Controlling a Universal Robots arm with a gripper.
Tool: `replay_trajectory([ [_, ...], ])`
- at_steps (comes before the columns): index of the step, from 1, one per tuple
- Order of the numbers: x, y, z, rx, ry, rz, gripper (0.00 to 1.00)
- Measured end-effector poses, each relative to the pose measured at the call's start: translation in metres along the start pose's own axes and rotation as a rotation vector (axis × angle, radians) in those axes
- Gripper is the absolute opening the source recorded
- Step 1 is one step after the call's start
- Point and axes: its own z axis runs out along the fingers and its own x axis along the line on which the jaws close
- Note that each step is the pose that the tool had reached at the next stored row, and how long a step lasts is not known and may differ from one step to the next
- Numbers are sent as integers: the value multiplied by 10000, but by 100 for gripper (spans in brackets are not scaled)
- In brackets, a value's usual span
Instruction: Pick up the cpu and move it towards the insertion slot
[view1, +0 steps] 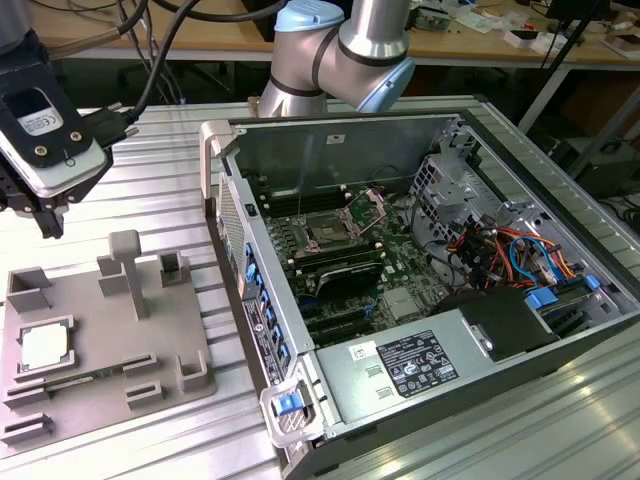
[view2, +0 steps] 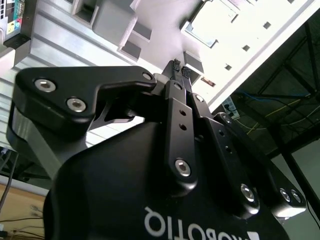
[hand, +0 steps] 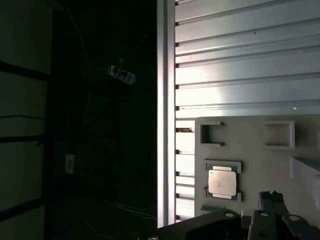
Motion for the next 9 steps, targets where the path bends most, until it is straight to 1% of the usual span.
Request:
replay_trajectory([
  [9,27,1,0,0,1,1,11],
])
